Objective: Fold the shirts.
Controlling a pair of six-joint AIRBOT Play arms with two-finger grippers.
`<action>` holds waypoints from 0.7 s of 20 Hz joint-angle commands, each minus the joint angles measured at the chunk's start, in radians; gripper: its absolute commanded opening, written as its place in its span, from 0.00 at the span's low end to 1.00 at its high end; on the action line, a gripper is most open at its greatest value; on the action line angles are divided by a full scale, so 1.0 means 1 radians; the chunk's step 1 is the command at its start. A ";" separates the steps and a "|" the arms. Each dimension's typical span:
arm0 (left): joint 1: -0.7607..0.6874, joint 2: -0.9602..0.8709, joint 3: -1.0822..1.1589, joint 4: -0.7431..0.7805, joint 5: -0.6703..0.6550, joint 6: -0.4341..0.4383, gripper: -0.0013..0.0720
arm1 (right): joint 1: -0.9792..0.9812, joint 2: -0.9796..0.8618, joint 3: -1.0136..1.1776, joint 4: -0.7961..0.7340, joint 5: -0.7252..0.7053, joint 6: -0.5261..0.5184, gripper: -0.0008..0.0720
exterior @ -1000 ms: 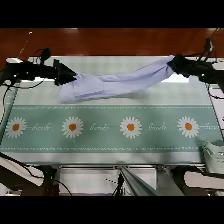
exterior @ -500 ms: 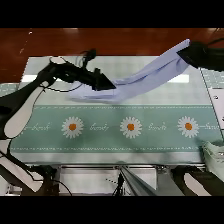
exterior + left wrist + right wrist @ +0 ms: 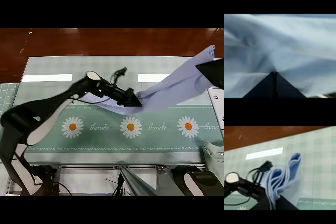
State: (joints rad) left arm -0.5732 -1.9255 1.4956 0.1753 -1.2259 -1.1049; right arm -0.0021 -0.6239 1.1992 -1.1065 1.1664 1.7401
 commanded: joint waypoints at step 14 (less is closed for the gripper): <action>0.420 0.153 0.000 -0.242 -0.072 0.110 0.05 | 0.033 -0.056 -0.162 -0.072 -0.098 -0.108 0.06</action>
State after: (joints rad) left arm -0.3378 -1.8694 1.4956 -0.0608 -1.2533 -1.0260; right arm 0.0082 -0.6155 1.0843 -1.2732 1.2343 1.7020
